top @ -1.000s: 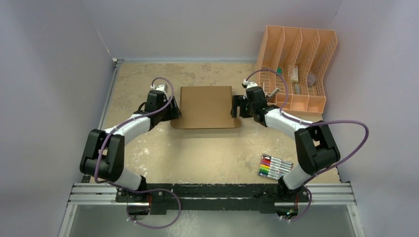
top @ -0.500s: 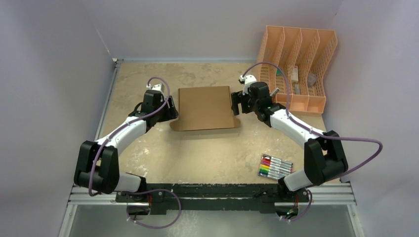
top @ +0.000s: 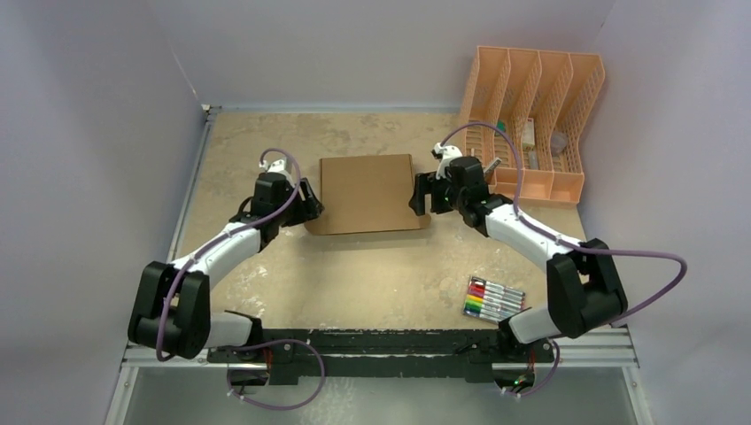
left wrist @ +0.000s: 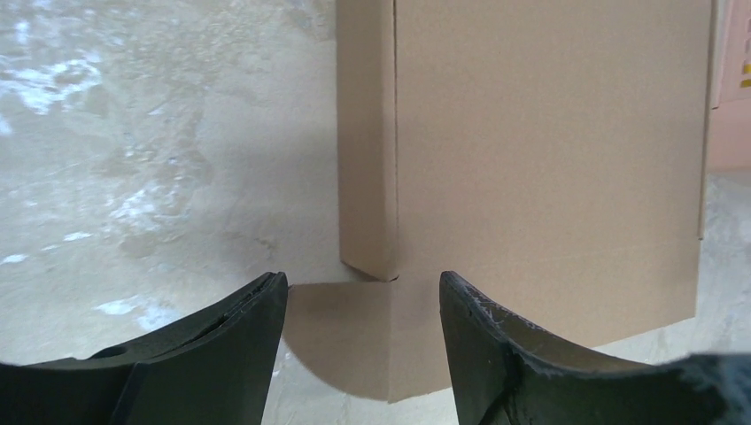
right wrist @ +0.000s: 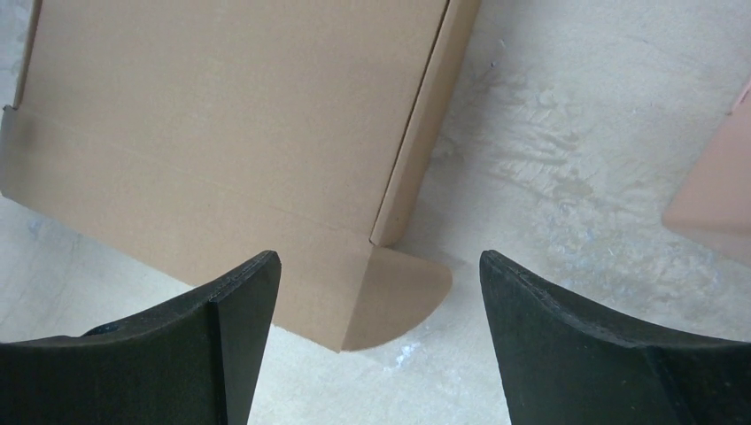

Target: Fold the paper box

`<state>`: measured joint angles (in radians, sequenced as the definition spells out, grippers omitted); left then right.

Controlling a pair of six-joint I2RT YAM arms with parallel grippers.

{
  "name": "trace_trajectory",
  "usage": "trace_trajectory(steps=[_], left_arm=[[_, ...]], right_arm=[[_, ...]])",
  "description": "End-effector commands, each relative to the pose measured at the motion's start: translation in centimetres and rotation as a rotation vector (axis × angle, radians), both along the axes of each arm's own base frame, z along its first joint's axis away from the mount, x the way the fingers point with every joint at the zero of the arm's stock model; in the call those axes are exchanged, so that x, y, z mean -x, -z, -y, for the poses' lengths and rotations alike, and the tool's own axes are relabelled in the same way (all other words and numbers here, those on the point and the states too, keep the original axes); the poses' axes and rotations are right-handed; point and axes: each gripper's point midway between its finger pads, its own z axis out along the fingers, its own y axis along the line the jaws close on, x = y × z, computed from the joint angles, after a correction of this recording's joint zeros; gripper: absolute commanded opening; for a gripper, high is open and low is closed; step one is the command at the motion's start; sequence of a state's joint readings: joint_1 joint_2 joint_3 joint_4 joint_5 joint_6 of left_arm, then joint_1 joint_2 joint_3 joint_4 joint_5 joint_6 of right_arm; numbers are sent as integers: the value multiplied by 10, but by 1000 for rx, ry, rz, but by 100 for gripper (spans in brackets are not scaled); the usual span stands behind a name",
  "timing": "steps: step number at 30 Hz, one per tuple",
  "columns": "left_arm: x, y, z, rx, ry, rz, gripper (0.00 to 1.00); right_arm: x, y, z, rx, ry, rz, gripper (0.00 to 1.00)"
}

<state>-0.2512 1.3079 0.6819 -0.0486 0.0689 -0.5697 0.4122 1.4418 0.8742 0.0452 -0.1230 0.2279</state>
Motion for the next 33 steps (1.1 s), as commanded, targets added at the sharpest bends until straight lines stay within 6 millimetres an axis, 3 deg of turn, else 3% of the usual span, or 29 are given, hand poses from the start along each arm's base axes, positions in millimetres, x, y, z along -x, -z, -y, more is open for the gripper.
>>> trace_trajectory(steps=[1, 6, 12, 20, 25, 28, 33], left_arm=[[-24, -16, 22, 126, 23, 95, 64], [-27, -8, 36, 188, 59, 77, 64], [-20, -7, 51, 288, 83, 50, 64], [-8, -60, 60, 342, 140, 53, 64], [9, -80, 55, 330, 134, 4, 64], [15, -89, 56, 358, 126, -7, 64], [18, -110, 51, 327, 108, -43, 64]], right_arm=[[-16, -7, -15, -65, -13, 58, 86], [-19, 1, -25, -86, -46, 44, 86], [-7, 2, -52, -143, -134, 3, 86], [12, -39, -63, -213, -184, -70, 85], [38, -49, -62, -228, -190, -217, 85], [38, -57, -61, -225, -178, -224, 85], [48, -87, -58, -212, -185, -263, 86]])
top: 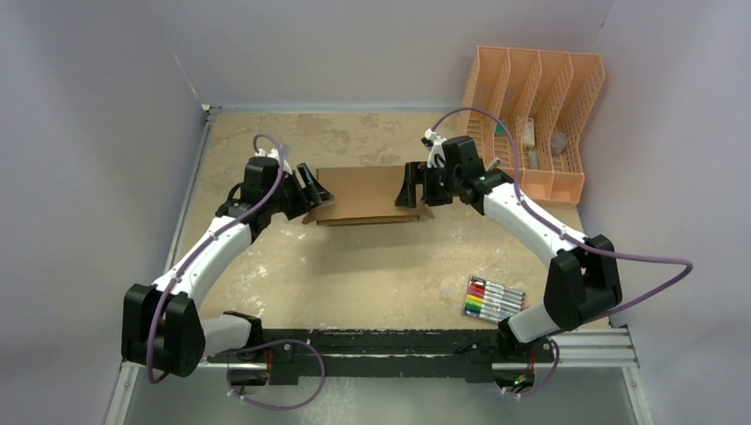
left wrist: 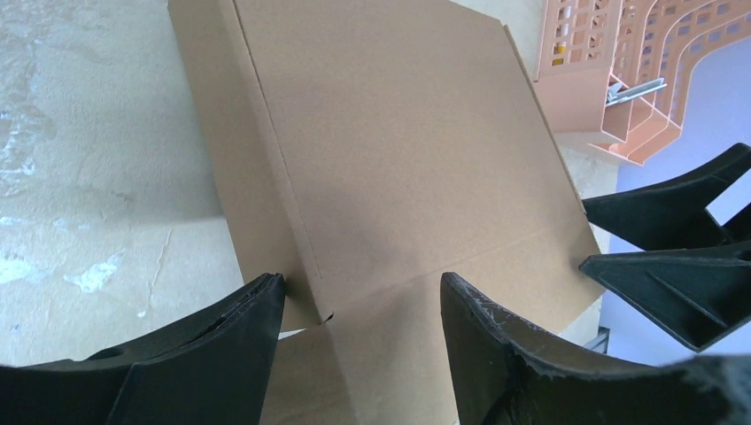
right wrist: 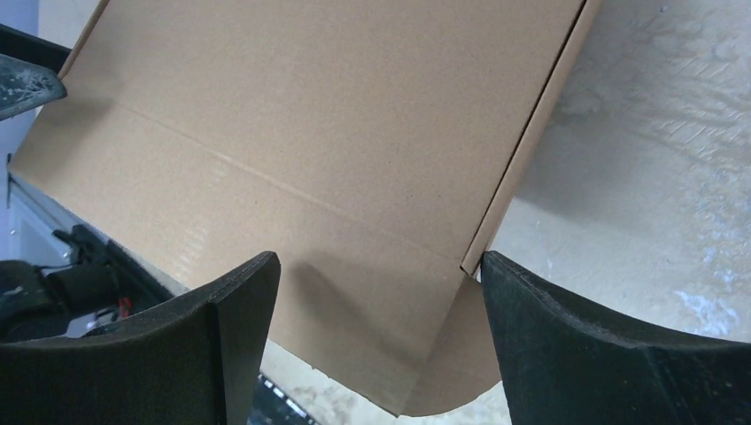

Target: Fold the paper box

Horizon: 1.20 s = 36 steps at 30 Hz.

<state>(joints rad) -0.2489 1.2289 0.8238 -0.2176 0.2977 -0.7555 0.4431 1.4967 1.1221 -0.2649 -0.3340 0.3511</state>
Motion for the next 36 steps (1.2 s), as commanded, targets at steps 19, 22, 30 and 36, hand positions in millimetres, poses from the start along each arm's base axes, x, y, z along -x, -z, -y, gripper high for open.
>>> trace_trajectory(steps=[19, 22, 30, 36], left_arm=[[-20, -72, 25, 128, 19, -66, 64], [-29, -64, 26, 108, 29, -74, 64], [-57, -50, 20, 20, 52, -99, 64], [-64, -57, 28, 66, 75, -78, 64]], right_arm=[[-7, -85, -35, -130, -19, -126, 88], [-22, -74, -40, -126, 14, -138, 88], [-62, -61, -30, -71, 85, -138, 88], [-72, -78, -36, -98, 39, -61, 88]])
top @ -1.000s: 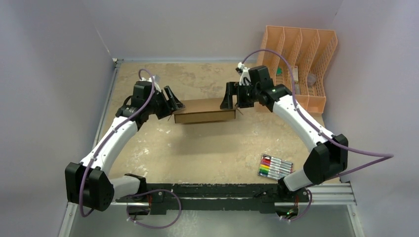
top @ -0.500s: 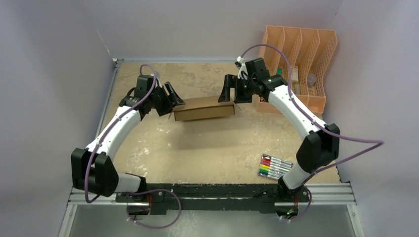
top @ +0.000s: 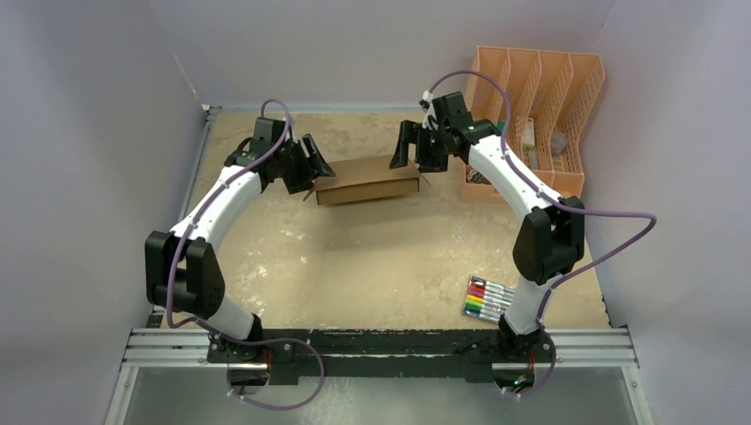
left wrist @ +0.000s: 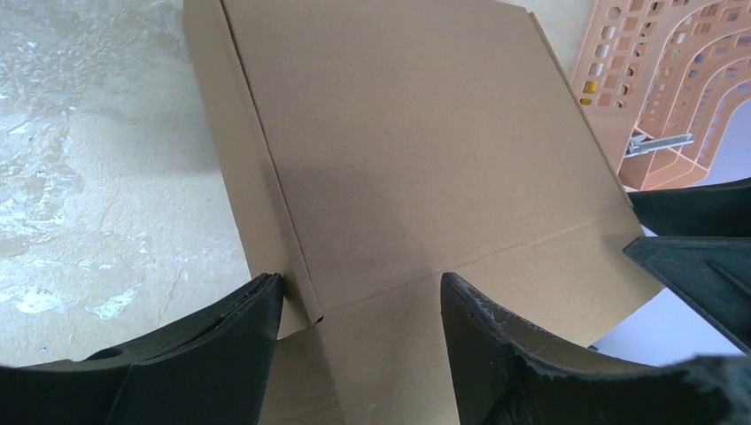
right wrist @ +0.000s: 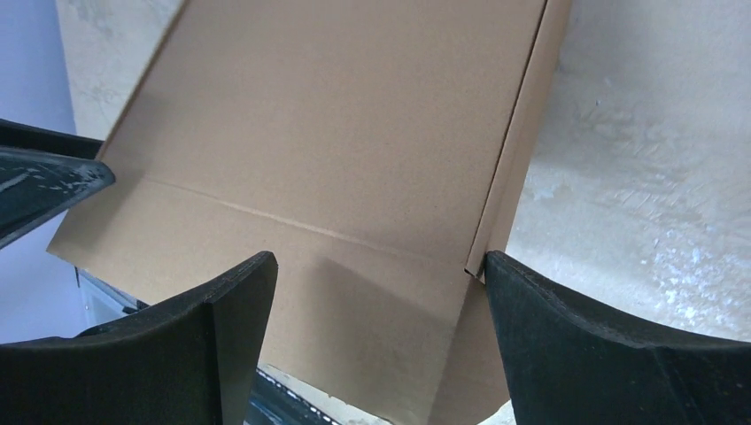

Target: Fold the paper box

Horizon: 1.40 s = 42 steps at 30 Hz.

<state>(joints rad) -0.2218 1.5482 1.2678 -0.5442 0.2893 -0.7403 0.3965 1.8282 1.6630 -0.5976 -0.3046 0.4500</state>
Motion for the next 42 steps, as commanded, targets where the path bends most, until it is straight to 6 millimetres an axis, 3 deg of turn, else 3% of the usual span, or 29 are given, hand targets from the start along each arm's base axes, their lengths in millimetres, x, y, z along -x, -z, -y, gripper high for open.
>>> trace_trajectory(steps=[1, 8, 13, 17, 25, 32, 37, 42], left_arm=[[-11, -44, 29, 147, 89, 109, 64], [-5, -72, 31, 178, 92, 152, 64], [13, -74, 26, 164, 100, 133, 64], [21, -74, 25, 177, 99, 131, 64], [15, -24, 14, 107, 76, 88, 64], [9, 6, 7, 24, 104, 110, 64], [19, 53, -16, -127, 119, 88, 64], [34, 88, -33, -214, 100, 47, 65]], right_arm=[[-1, -51, -28, -132, -92, 116, 88], [25, -60, -36, -203, -167, 49, 89], [45, -65, -30, -206, -202, 34, 91], [46, -62, -22, -164, -187, 60, 92], [25, -26, -10, -26, -243, 192, 92], [40, -1, -8, -11, -299, 239, 92], [44, 23, 8, 157, -386, 352, 94], [44, 21, 19, 318, -450, 538, 99]])
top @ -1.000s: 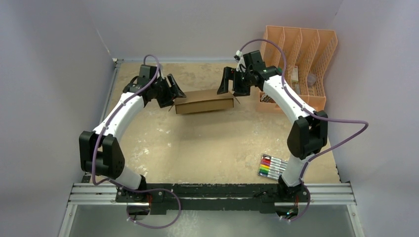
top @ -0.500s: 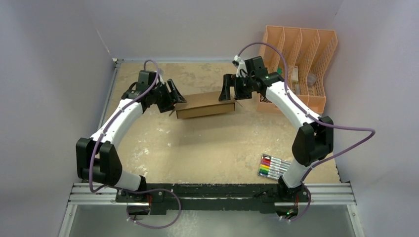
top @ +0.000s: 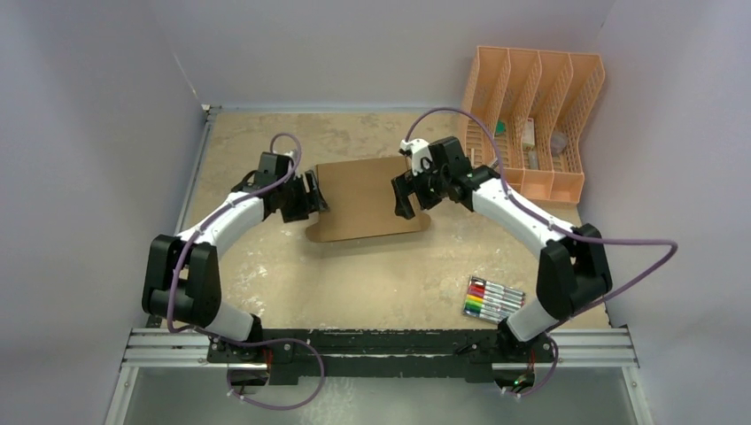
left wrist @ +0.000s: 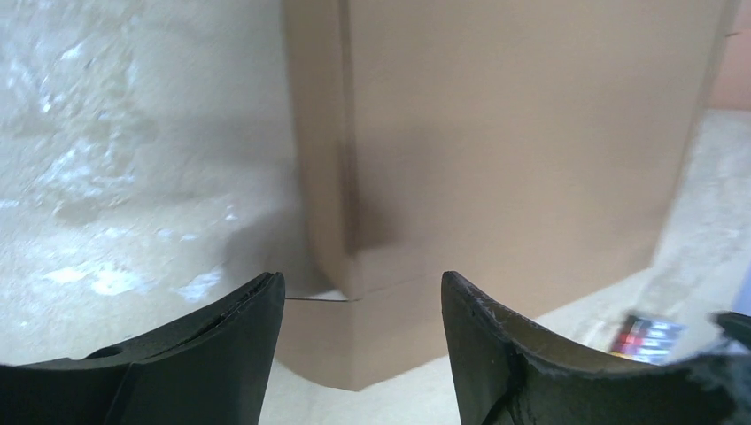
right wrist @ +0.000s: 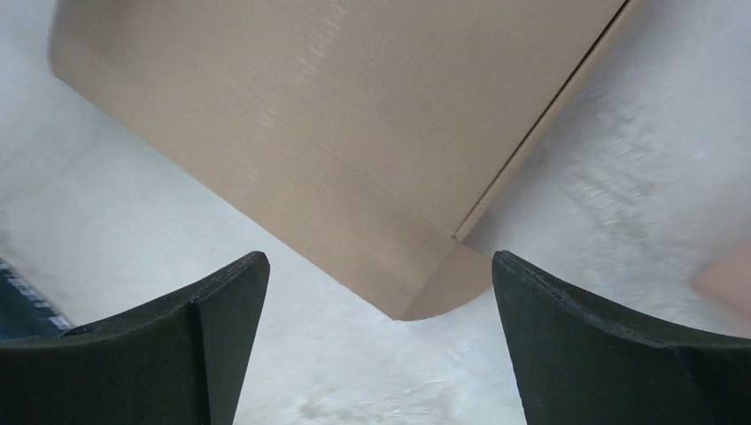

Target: Fold the paper box

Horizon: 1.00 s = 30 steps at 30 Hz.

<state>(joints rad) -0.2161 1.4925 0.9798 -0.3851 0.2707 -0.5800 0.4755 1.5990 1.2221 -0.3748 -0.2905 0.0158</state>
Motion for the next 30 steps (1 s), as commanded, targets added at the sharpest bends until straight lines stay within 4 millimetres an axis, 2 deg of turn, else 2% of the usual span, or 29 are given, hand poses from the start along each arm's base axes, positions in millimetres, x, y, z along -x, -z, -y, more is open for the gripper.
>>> trace_trajectory(steps=[1, 3, 4, 9, 15, 18, 25, 30], left_arm=[[0, 17, -16, -93, -1, 55, 66], [3, 16, -18, -92, -18, 69, 66], [3, 12, -19, -90, -32, 88, 66], [3, -11, -33, -106, -94, 177, 66], [6, -27, -53, -139, -140, 221, 67], [8, -28, -58, -141, -154, 213, 67], [4, -27, -64, -139, -163, 204, 68], [-2, -29, -62, -119, -156, 208, 68]], right_arm=[[-15, -31, 0, 109, -125, 350, 99], [-6, -32, -11, 153, -211, 454, 99], [0, -29, -16, 167, -253, 491, 99], [23, -37, -46, 200, -435, 671, 99], [46, 0, -56, 390, -588, 719, 99], [45, 10, -62, 430, -594, 783, 99], [21, 30, -65, 530, -539, 866, 96], [9, 47, -66, 608, -528, 923, 85]])
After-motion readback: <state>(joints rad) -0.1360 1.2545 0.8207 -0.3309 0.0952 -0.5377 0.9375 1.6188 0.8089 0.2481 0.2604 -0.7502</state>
